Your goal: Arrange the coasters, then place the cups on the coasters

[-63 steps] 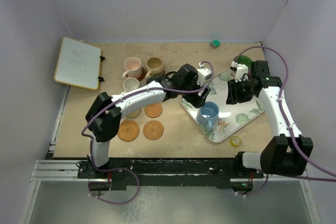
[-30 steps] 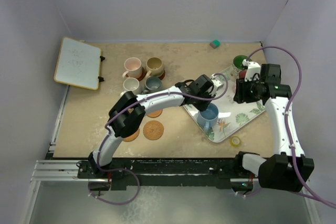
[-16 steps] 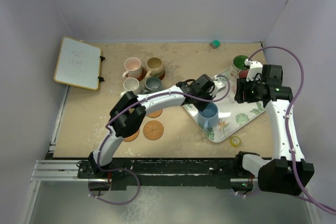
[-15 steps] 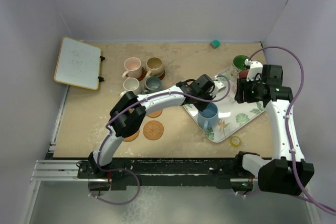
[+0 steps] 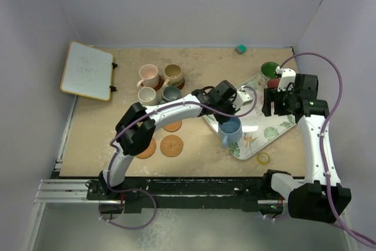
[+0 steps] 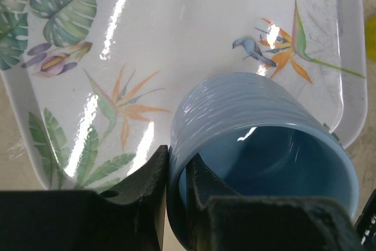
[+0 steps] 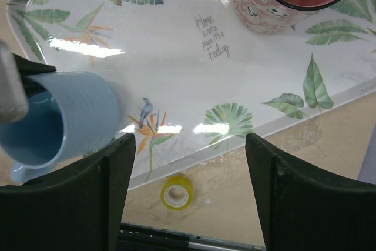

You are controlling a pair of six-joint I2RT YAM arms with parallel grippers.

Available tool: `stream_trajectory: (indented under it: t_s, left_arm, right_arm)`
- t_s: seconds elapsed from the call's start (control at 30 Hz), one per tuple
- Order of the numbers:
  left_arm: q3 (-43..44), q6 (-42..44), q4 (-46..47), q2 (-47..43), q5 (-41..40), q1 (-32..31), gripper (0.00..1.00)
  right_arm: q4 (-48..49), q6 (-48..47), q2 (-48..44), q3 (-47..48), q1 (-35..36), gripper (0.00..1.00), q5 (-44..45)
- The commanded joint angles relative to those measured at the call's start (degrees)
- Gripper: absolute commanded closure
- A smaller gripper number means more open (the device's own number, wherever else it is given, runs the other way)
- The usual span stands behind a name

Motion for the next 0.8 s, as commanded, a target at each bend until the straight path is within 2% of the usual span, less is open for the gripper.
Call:
stream_trajectory:
  t_s: [0.0, 0.23, 0.4, 0.57, 0.77]
  left_arm:
    - [0.0, 4.7, 2.5, -10.3, 4.1, 1.3, 0.97]
    - [-2.3, 10.2, 0.2, -15.3, 6.9, 4.0, 0.97]
    - [-5.8, 15.2, -1.5, -20.5, 8.7, 6.8, 0.97]
    - [-7.2, 21.2, -8.7, -23.7, 10.3, 10.6, 0.97]
    - [-13.2, 29.6, -12.2, -28.6, 9.1, 12.9, 0.97]
  right_arm:
    - [1.4, 0.4, -1.5, -0.4, -0.4, 0.20, 1.0]
    - [1.4, 0.3, -1.6, -0.4, -0.5, 0.14, 1.1]
    - [1.5, 0.1, -1.5, -0.5, -0.6, 0.13, 1.3]
    - [1.5, -0.5, -1.5, -0.5, -0.6, 0.13, 0.6]
    - [1.5, -1.1, -1.6, -0.7, -0.6, 0.13, 0.0]
